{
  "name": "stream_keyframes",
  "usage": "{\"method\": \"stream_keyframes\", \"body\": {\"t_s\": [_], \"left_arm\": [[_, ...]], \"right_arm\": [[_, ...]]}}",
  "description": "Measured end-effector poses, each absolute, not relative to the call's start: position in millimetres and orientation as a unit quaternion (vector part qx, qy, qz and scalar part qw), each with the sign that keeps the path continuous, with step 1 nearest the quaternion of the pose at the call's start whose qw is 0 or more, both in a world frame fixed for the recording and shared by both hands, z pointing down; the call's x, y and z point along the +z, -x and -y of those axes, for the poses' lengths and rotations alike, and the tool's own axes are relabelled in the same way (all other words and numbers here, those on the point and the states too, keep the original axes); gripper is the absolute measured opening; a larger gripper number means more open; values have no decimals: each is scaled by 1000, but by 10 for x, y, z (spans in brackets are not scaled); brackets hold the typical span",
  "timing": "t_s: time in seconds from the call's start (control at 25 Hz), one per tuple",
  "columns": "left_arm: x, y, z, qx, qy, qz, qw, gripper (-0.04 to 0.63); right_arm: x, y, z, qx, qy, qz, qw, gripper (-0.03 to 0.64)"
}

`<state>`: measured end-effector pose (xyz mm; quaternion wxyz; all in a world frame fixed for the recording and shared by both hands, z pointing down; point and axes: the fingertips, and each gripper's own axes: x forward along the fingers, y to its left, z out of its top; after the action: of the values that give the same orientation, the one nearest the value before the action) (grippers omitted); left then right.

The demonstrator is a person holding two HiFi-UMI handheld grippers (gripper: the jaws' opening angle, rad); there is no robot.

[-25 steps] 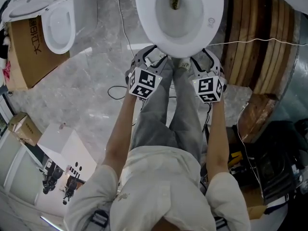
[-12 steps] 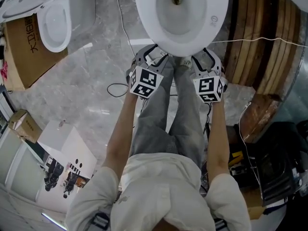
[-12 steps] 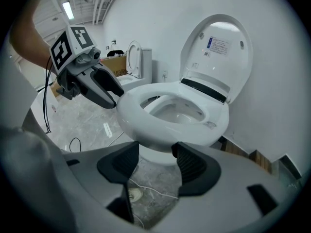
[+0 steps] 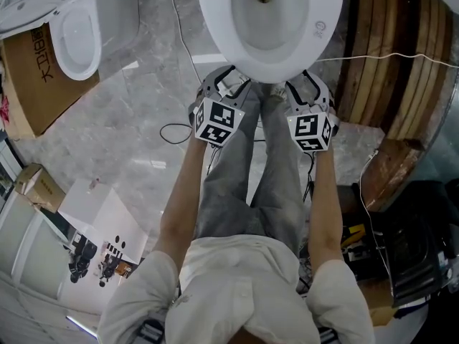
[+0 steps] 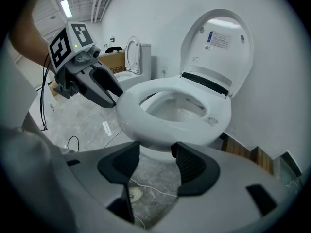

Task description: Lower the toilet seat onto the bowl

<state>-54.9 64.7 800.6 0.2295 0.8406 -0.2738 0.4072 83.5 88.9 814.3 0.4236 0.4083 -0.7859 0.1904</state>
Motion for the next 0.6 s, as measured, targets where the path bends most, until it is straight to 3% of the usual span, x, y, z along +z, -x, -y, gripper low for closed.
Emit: {"method": "stream_keyframes", "body": {"t_s": [0.6], "left_arm": [[8419, 570, -679, 429, -833, 259, 234, 216]], "right_arm": [[8537, -830, -917, 211, -408, 774, 436, 229]]}}
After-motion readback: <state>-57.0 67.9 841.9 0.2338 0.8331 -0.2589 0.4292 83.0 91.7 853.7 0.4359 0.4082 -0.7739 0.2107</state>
